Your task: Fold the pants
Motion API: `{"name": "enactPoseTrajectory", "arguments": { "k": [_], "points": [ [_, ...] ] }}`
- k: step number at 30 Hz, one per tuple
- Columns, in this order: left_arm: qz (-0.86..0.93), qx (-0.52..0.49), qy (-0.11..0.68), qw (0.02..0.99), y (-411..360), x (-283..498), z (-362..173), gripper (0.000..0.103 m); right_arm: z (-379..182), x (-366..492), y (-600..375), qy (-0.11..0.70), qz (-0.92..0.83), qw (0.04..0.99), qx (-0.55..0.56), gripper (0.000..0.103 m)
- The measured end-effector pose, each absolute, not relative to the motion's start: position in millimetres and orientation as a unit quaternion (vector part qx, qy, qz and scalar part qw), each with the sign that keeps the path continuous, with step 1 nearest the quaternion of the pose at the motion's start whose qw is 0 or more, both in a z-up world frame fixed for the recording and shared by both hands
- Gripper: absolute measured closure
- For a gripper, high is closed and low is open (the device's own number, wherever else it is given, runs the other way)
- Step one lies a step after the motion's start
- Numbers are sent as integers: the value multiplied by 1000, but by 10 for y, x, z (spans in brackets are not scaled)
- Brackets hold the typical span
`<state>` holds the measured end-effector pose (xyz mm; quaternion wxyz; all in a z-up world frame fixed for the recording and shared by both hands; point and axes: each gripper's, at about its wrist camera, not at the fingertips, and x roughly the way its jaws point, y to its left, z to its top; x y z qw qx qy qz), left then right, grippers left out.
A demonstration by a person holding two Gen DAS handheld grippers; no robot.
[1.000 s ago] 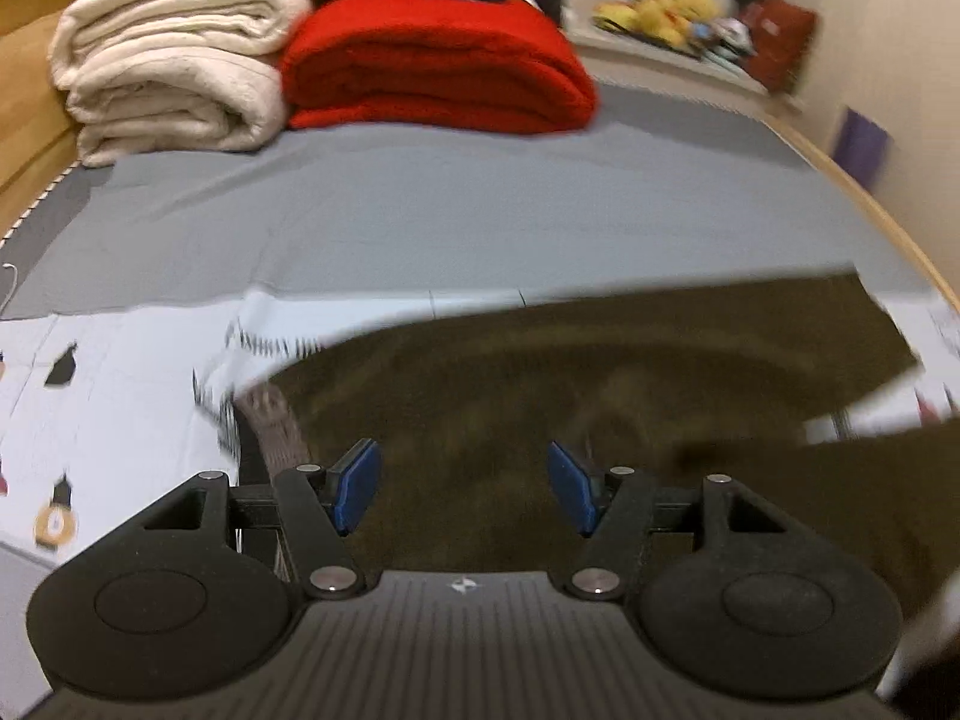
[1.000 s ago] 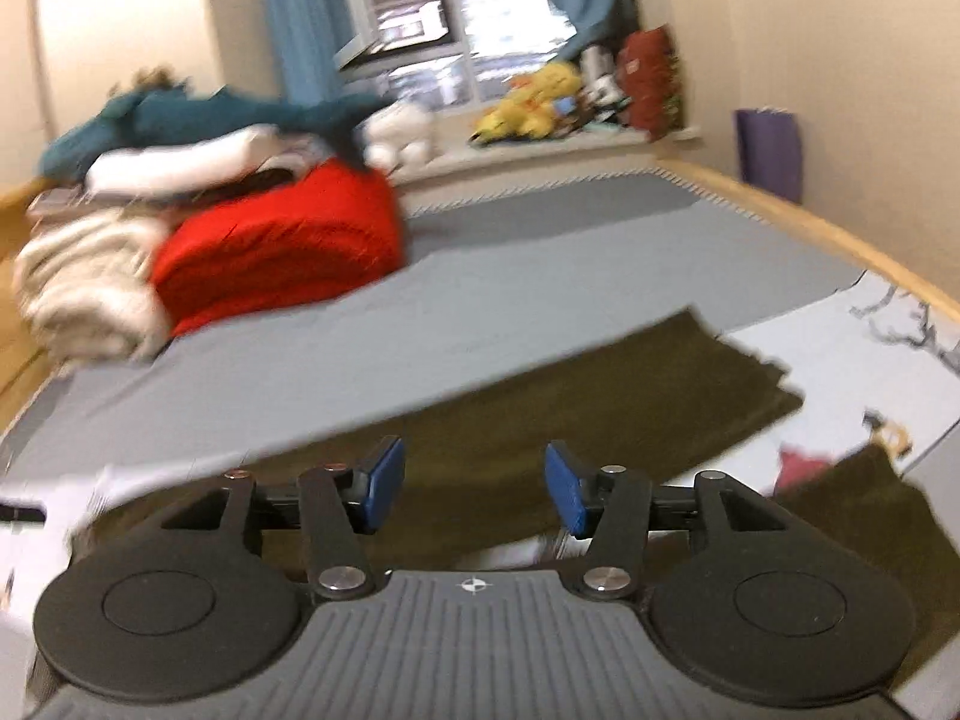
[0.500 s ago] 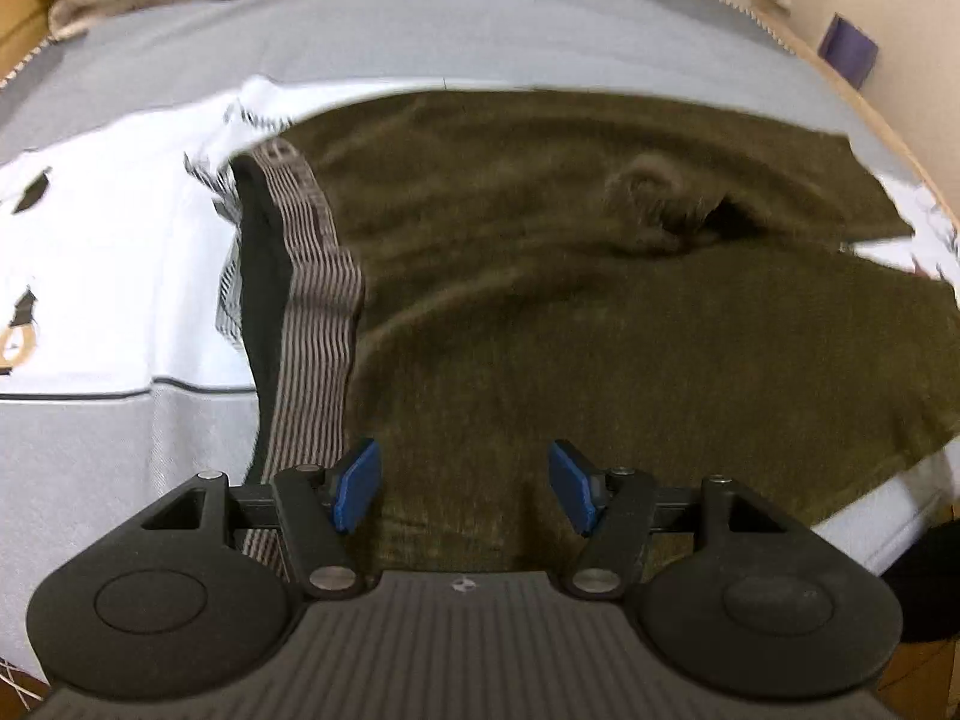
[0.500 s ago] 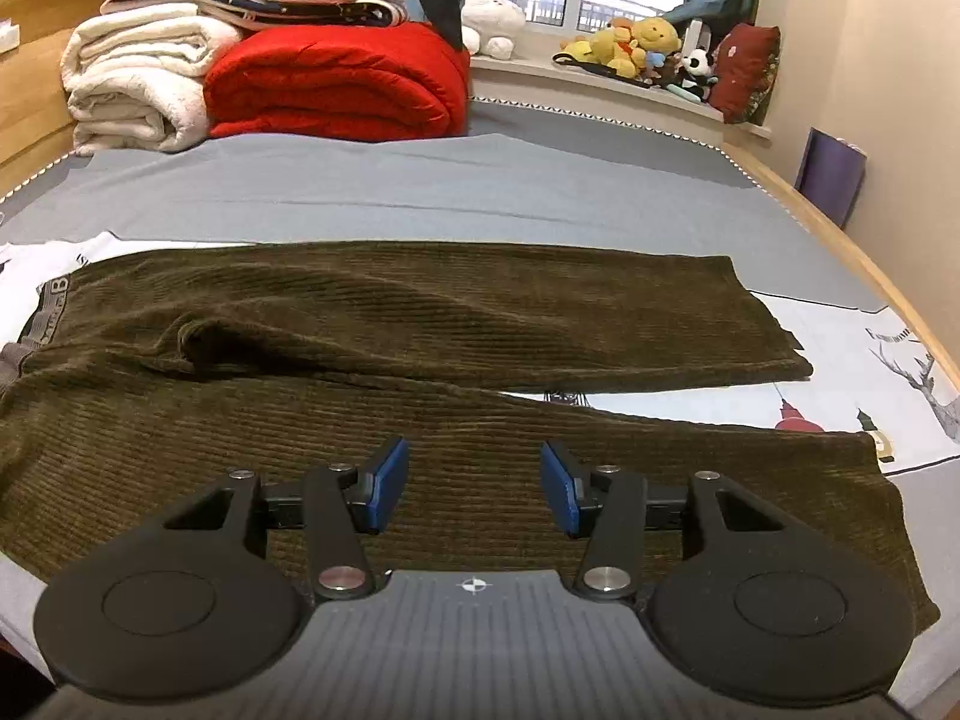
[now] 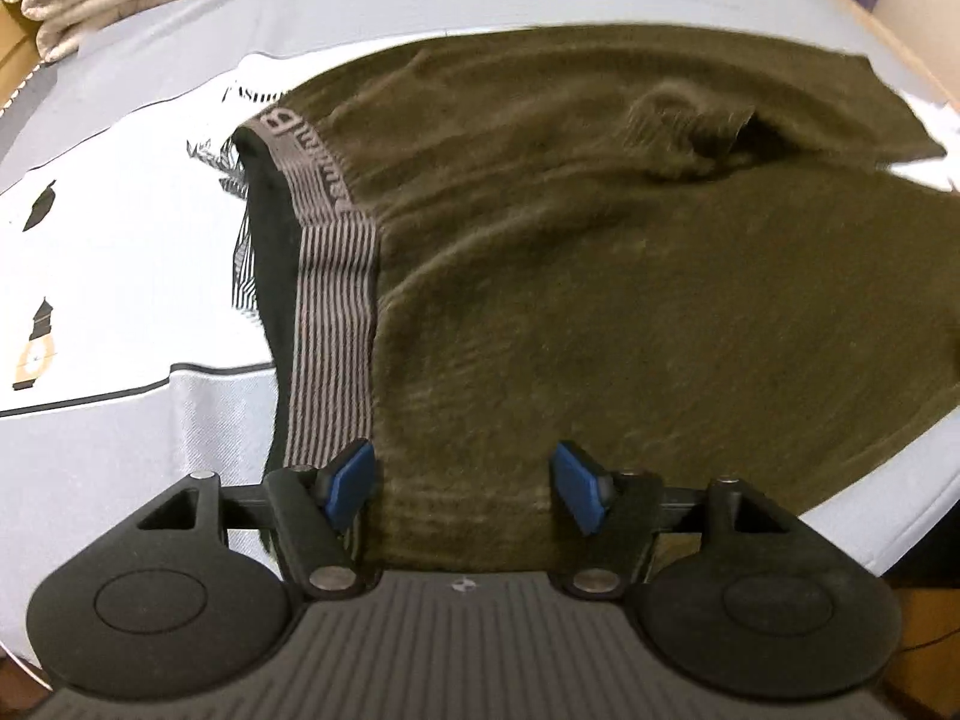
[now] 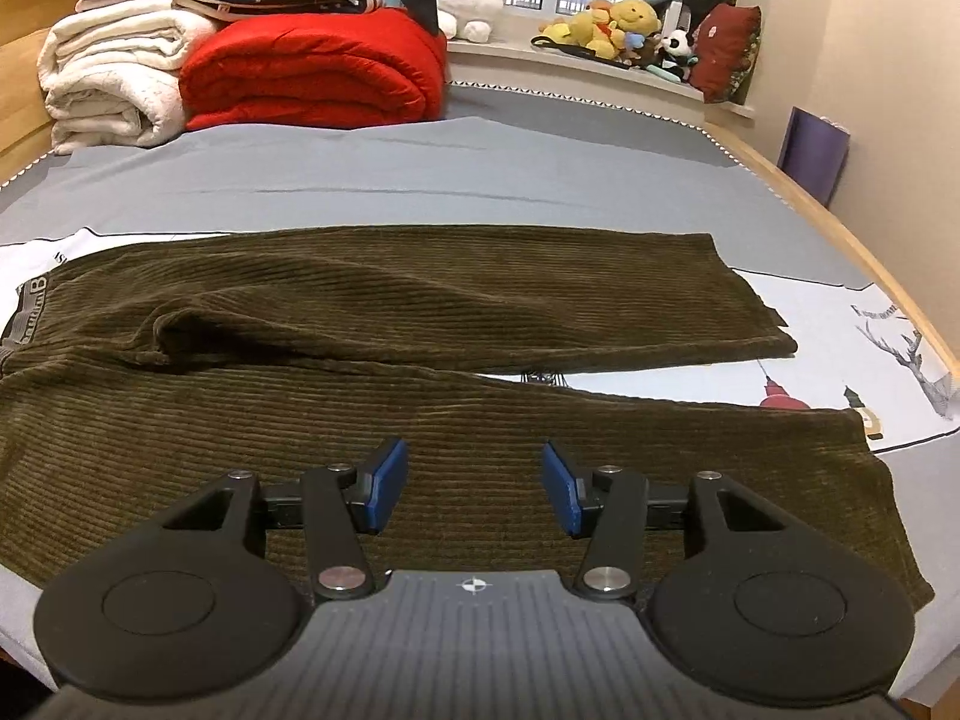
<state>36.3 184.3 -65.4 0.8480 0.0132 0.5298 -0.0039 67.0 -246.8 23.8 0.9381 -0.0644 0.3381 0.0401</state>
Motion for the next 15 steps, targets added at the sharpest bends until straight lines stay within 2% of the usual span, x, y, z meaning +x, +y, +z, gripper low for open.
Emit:
{"name": "enactPoseTrajectory", "arguments": {
  "k": [7, 11, 14, 15],
  "points": [
    [-5, 14, 503, 864, 1711, 448, -545, 31, 553, 808, -2725, 341, 90, 936, 5, 50],
    [-4, 17, 491, 871, 1675, 490, -516, 31, 844, 770, -3010, 283, 95, 954, -13, 40],
    [1, 18, 479, 878, 1658, 502, -478, 31, 764, 736, -3215, 274, 57, 960, 3, 39],
    [3, 15, 474, 880, 1653, 506, -458, 31, 715, 765, -3266, 295, 36, 955, 15, 40]
  ]
}}
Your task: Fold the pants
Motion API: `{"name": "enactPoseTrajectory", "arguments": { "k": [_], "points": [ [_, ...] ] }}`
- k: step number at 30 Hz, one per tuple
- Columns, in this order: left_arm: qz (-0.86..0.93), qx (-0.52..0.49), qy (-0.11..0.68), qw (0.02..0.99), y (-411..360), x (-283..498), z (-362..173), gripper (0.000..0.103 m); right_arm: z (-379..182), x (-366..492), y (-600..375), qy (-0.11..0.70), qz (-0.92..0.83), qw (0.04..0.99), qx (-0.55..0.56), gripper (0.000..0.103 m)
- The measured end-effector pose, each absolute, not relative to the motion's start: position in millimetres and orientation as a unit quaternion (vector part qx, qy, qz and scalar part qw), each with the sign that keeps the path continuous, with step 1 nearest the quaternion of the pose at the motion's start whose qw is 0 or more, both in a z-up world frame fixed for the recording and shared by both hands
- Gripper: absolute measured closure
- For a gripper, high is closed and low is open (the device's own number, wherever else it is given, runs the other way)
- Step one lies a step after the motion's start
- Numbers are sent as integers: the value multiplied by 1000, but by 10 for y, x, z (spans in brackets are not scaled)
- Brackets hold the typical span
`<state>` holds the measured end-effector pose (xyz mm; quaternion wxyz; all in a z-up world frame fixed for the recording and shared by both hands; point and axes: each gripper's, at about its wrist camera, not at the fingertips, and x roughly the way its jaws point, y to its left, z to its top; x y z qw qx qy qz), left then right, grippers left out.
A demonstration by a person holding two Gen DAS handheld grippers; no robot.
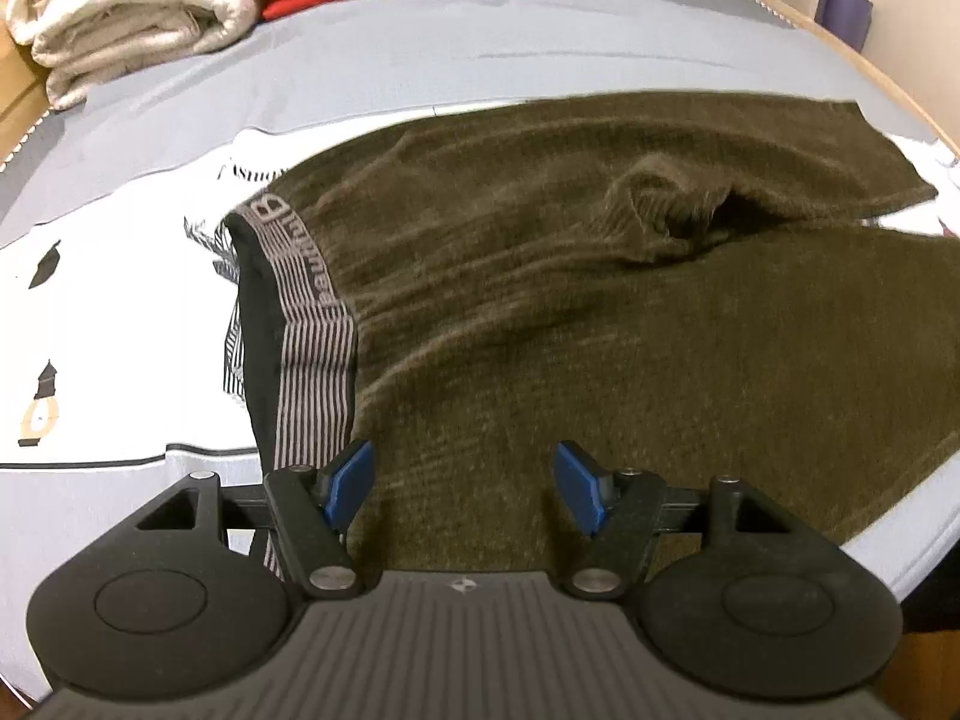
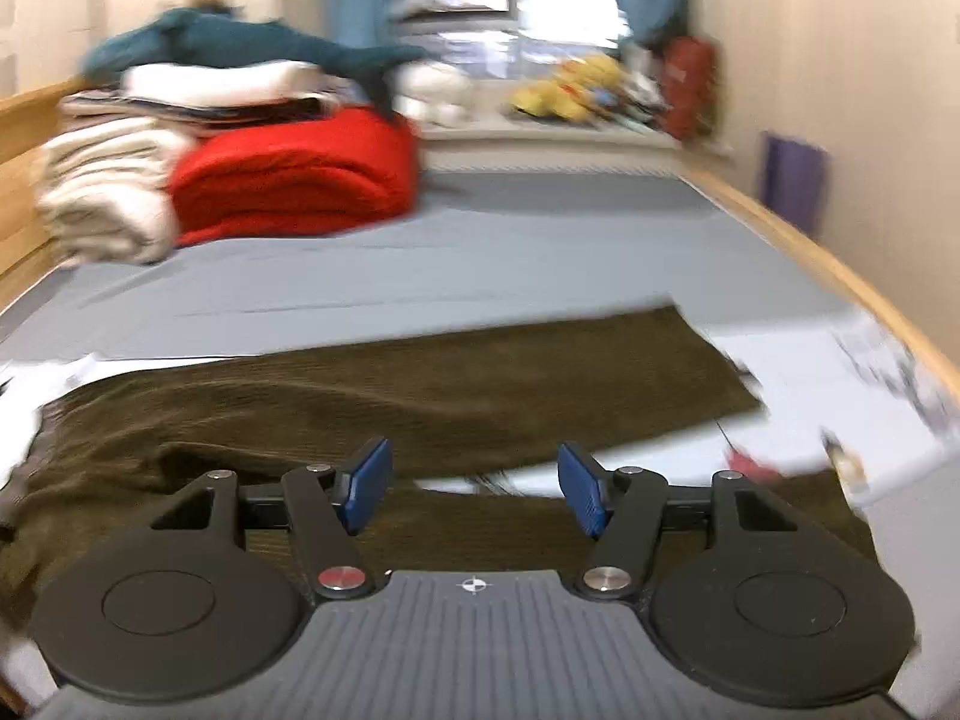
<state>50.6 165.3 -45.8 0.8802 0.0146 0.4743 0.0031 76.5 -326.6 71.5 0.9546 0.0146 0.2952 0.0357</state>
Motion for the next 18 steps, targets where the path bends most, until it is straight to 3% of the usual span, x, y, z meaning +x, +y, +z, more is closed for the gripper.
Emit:
{"name": "enactPoseTrajectory", "arguments": {
  "k": [2, 12, 18],
  "points": [
    [9, 7, 462, 887, 1640, 516, -417, 31, 762, 771, -3321, 297, 14, 954, 29, 45],
    [21, 10, 340, 940, 1430, 487, -141, 18, 698, 556, -3479, 235, -6, 971, 45, 39],
    [24, 34, 319, 947, 1326, 533, -134, 17, 663, 507, -3528, 219, 7, 975, 27, 39]
  ]
}}
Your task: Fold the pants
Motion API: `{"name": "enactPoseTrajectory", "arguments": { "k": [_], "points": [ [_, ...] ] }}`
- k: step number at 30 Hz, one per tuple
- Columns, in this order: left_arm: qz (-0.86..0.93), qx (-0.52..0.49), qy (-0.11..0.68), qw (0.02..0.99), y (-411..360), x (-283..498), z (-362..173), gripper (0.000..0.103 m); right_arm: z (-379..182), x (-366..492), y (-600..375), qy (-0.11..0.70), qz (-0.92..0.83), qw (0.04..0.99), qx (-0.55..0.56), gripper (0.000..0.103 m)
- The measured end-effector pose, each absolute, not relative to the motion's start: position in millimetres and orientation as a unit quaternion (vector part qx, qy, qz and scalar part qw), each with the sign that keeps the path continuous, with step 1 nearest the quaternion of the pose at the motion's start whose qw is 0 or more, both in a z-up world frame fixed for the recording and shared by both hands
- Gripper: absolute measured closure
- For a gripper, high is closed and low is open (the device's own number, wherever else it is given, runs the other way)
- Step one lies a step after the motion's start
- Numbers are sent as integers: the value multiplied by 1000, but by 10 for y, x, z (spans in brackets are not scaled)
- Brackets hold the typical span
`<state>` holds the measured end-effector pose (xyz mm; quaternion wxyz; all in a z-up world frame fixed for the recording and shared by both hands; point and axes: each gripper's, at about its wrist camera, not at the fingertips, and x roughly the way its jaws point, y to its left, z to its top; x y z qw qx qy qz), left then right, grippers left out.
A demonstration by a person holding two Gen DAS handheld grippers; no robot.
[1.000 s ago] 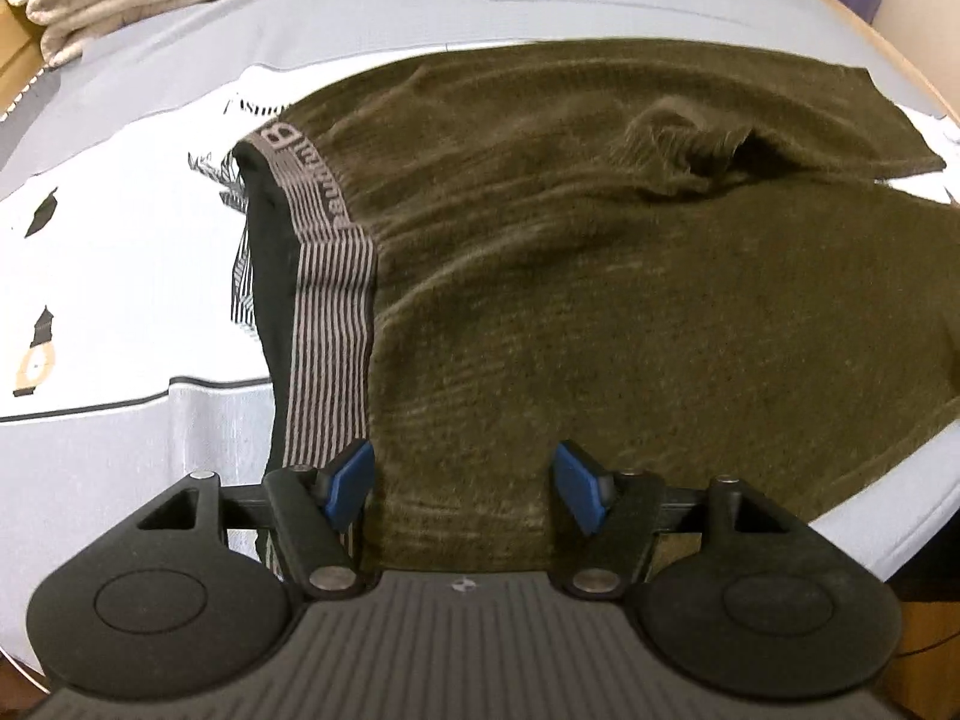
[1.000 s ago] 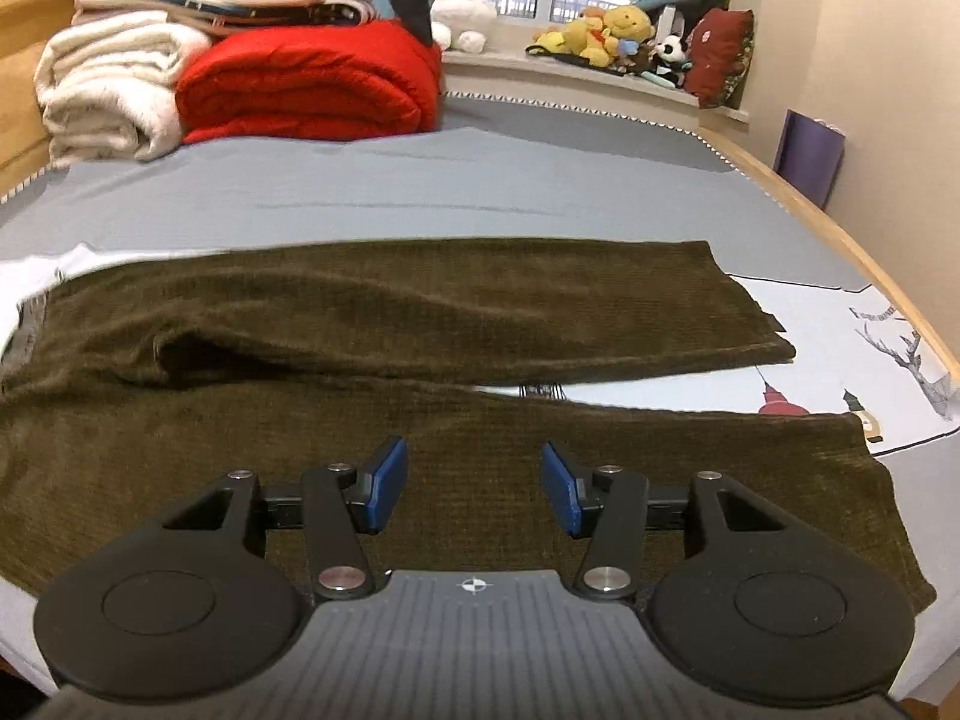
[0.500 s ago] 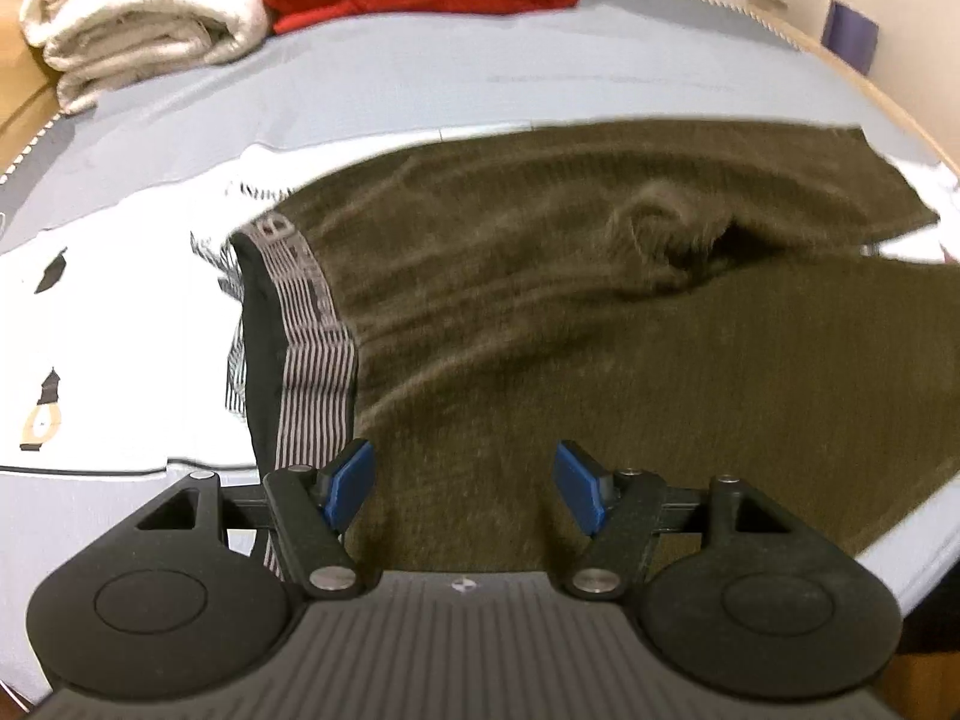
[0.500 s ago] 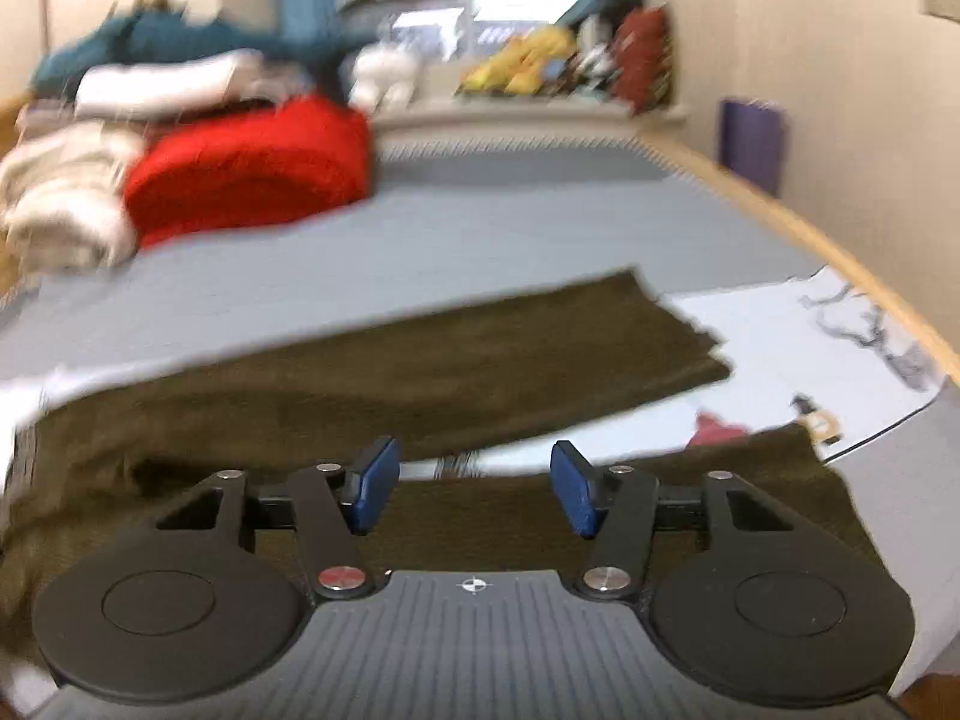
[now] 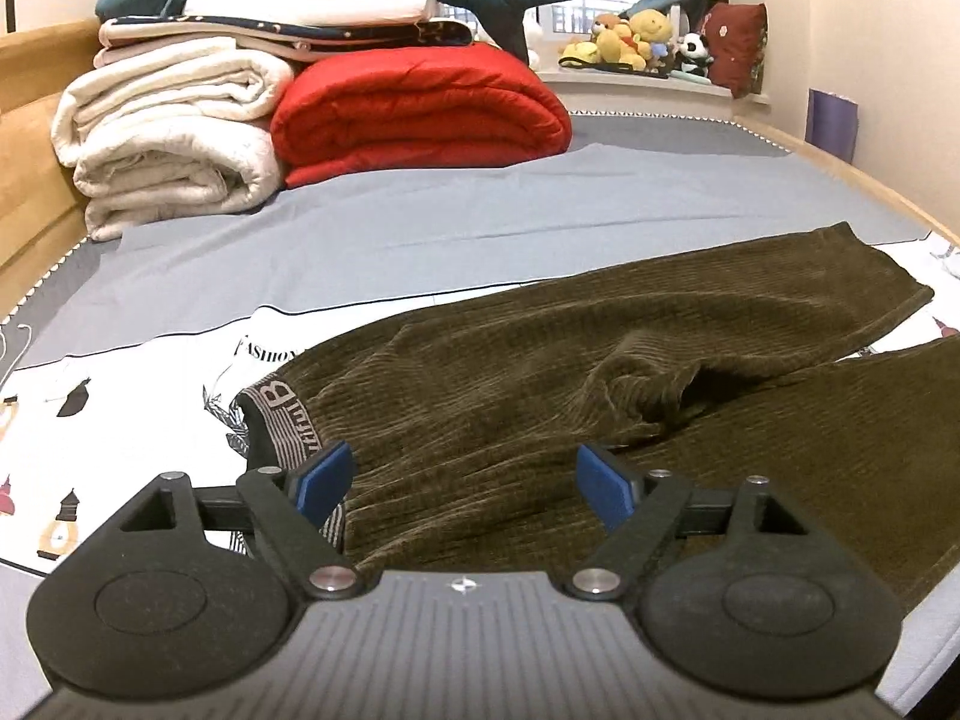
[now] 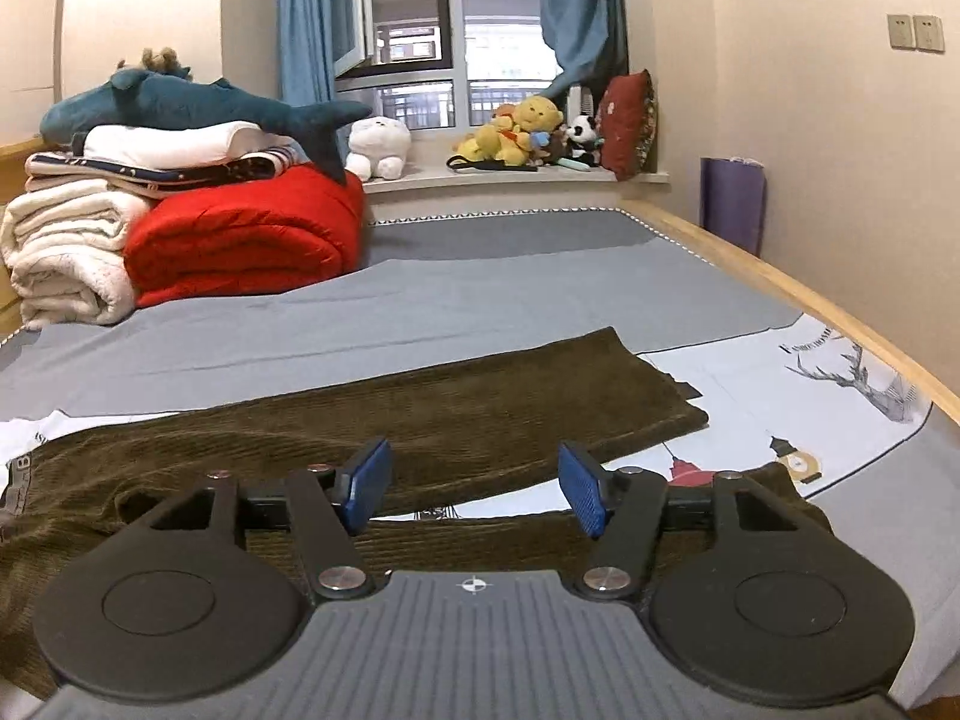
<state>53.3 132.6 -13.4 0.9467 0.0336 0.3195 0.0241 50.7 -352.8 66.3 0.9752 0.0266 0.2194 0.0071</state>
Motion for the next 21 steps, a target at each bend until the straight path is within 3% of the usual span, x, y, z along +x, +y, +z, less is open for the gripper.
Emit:
{"name": "enactPoseTrajectory", "arguments": {
  "k": [13, 16, 20, 21],
  "points": [
    [-42, 49, 331, 941, 1156, 568, -161, 18, 629, 637, -3630, 250, -19, 967, 48, 39],
    [-56, 44, 335, 939, 1133, 576, -161, 33, 628, 650, -3655, 250, -23, 967, 54, 39],
    [-50, 40, 352, 934, 1134, 633, -178, 70, 619, 688, -3677, 252, -34, 966, 55, 39],
    [-47, 36, 357, 932, 1149, 651, -182, 75, 614, 703, -3688, 254, -34, 965, 58, 39]
  ]
}}
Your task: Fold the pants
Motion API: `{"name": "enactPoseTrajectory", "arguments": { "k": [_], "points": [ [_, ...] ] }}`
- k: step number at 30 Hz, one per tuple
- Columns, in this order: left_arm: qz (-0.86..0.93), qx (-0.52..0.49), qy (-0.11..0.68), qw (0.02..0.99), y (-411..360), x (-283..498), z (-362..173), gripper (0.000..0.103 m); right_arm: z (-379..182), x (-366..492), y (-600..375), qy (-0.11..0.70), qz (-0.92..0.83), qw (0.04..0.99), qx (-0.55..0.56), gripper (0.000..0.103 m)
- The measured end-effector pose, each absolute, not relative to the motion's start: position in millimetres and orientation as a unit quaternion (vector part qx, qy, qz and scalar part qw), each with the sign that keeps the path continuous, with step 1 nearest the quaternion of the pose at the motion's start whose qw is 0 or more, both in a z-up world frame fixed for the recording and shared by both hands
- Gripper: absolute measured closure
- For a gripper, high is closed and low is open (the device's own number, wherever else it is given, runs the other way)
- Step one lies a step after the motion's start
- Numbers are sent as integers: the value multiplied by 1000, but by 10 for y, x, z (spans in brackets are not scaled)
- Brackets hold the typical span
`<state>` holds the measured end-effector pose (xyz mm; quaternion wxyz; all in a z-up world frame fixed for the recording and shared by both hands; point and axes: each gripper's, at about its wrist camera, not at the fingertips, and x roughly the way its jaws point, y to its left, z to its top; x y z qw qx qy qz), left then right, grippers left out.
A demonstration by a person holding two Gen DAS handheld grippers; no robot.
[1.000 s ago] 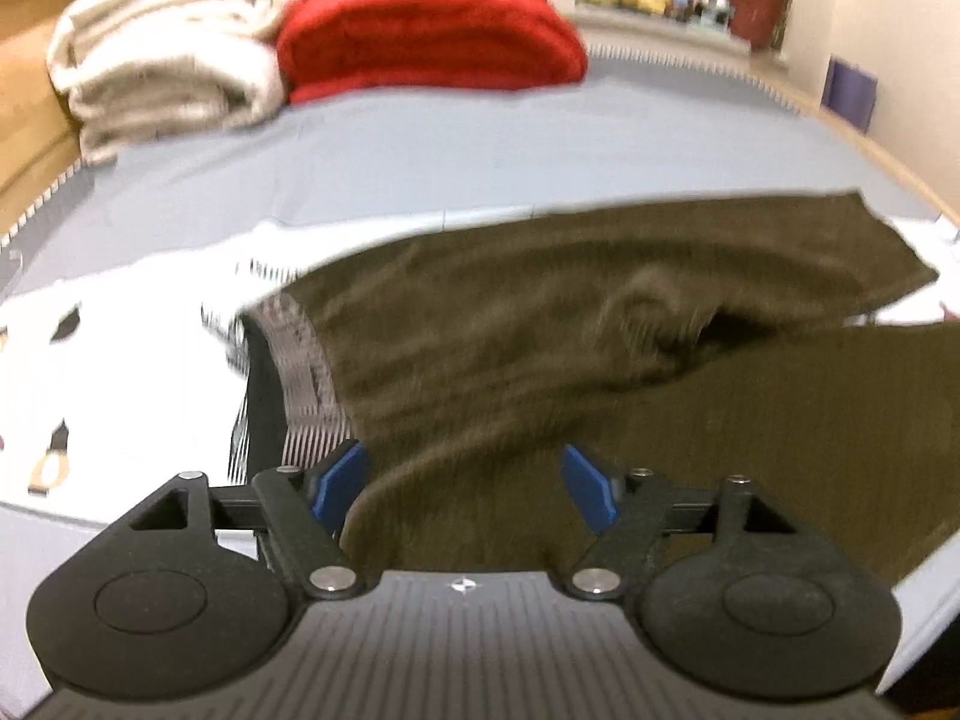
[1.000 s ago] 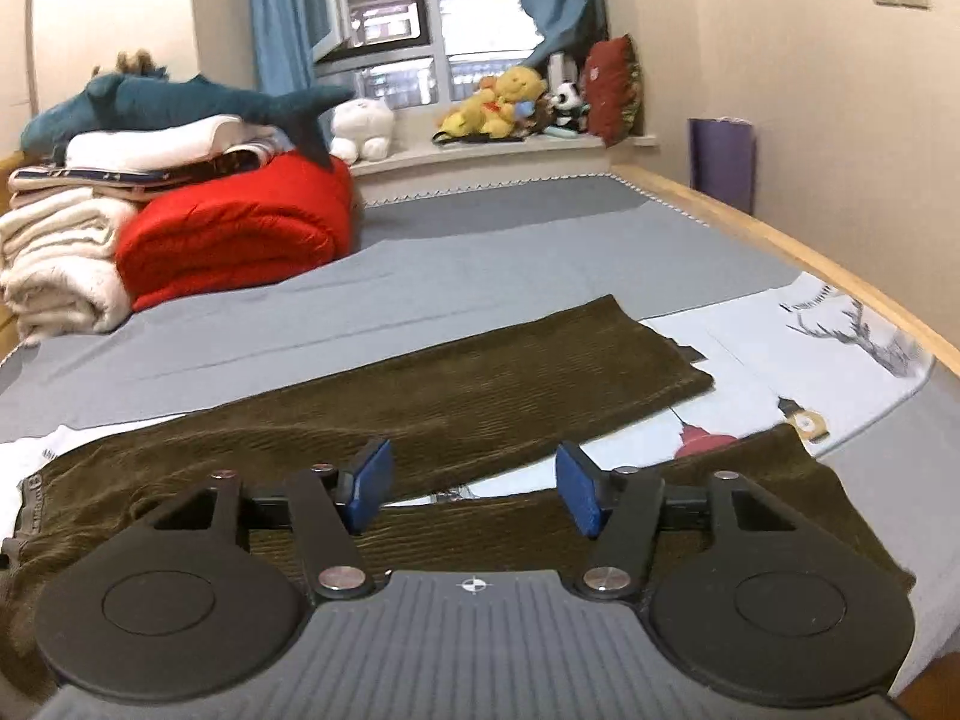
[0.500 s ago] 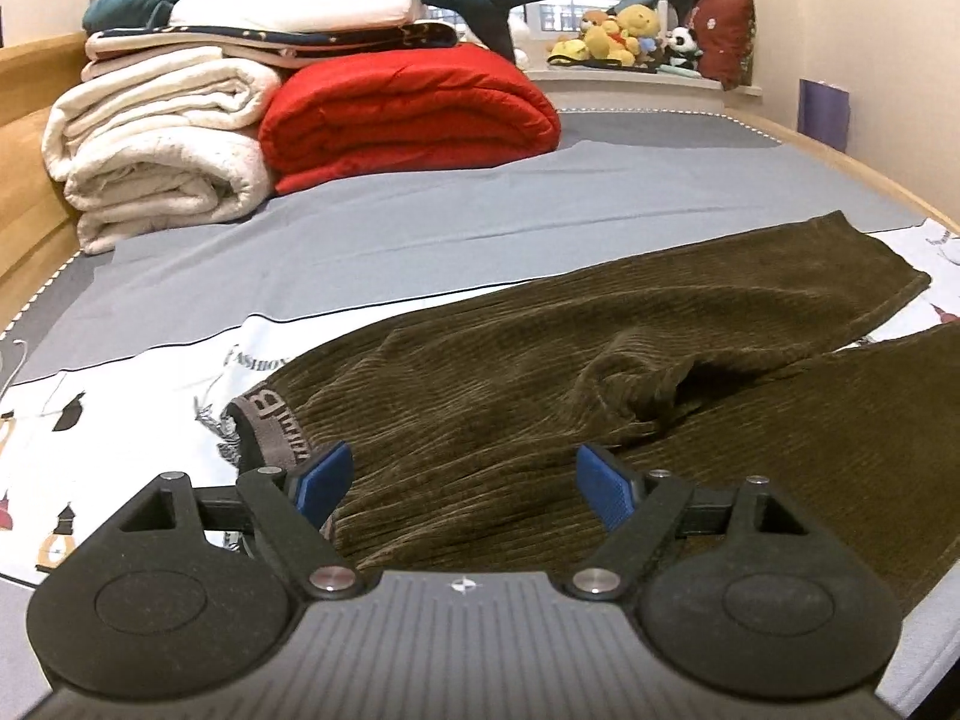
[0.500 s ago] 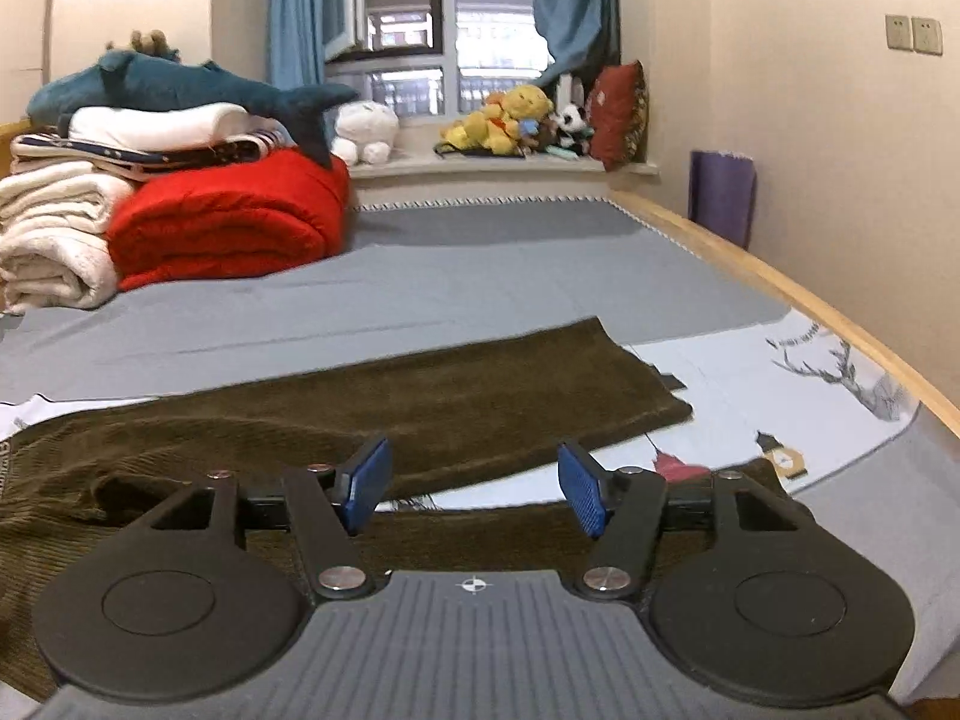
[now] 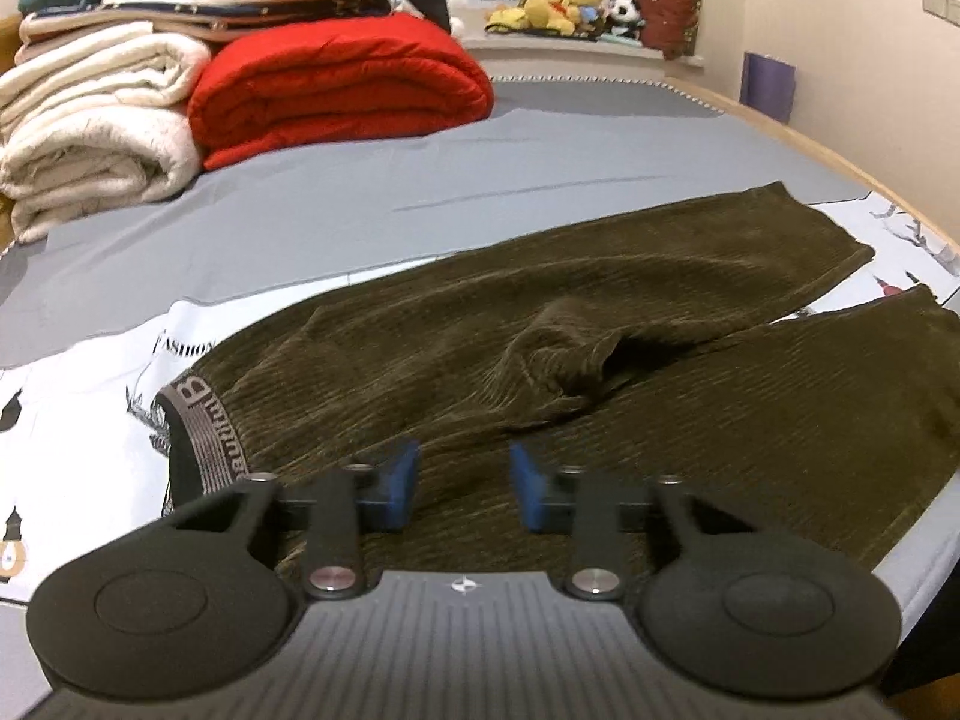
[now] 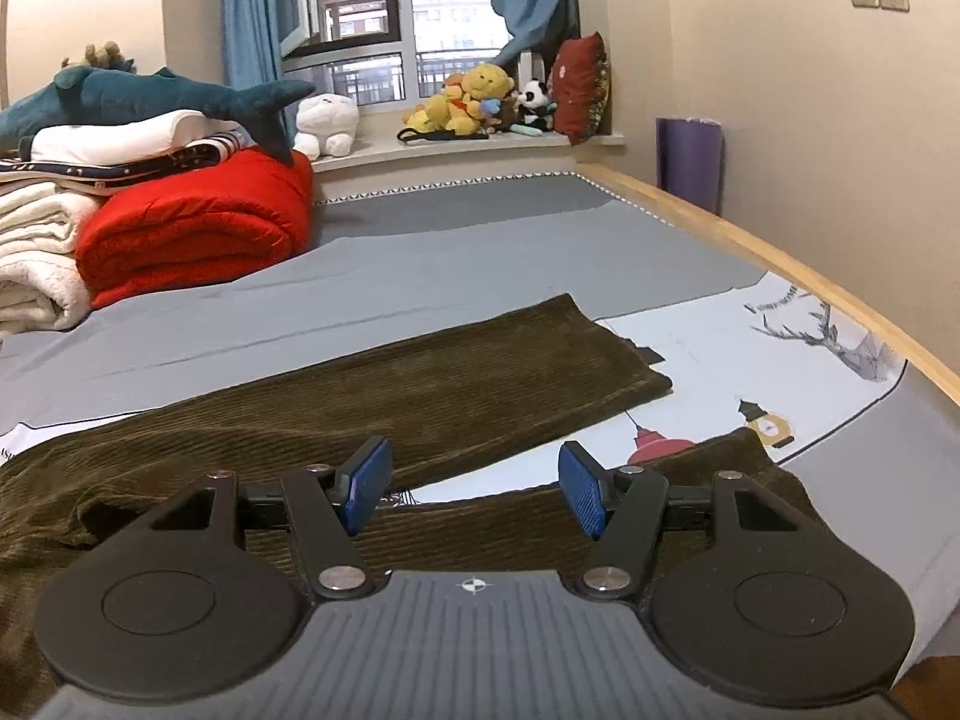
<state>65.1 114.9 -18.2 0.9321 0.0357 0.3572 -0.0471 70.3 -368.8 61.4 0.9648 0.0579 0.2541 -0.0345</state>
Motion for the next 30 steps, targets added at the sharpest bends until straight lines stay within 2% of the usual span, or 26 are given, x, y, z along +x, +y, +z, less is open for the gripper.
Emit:
{"name": "enactPoseTrajectory", "arguments": {
  "k": [4, 5, 6, 7, 8, 10, 17, 23, 25, 27, 28, 30],
  "points": [
    [-37, -14, 365, 930, 1302, 763, -157, 77, 607, 756, -3707, 259, -33, 963, 63, 41],
    [-29, -26, 368, 929, 1346, 809, -148, 77, 610, 764, -3710, 259, -29, 963, 65, 44],
    [-21, -38, 371, 928, 1388, 875, -151, 77, 614, 771, -3708, 259, -24, 963, 66, 49],
    [-14, -48, 376, 925, 1432, 963, -165, 77, 619, 767, -3695, 259, -18, 963, 68, 61],
    [-9, -50, 377, 925, 1455, 1044, -160, 77, 622, 782, -3698, 259, -13, 963, 68, 68],
    [1, -41, 372, 927, 1491, 1248, -155, 77, 621, 806, -3694, 261, -12, 963, 70, 71],
    [29, -70, 315, 946, 1890, 1856, -262, 77, 582, 965, -3628, 281, -3, 957, 78, 71],
    [53, -76, 314, 945, 2179, 2176, -455, 75, 505, 1148, -3431, 303, 18, 952, 40, 71],
    [68, -79, 322, 941, 2276, 2293, -526, 66, 505, 1194, -3380, 303, 20, 952, 29, 71],
    [81, -85, 328, 937, 2375, 2411, -601, 42, 494, 1243, -3362, 307, 19, 951, 31, 71],
    [87, -82, 329, 937, 2406, 2447, -631, 37, 488, 1270, -3354, 310, 20, 950, 32, 71],
    [101, -66, 336, 934, 2455, 2556, -692, 17, 466, 1316, -3334, 315, 20, 949, 26, 71]
  ]
}}
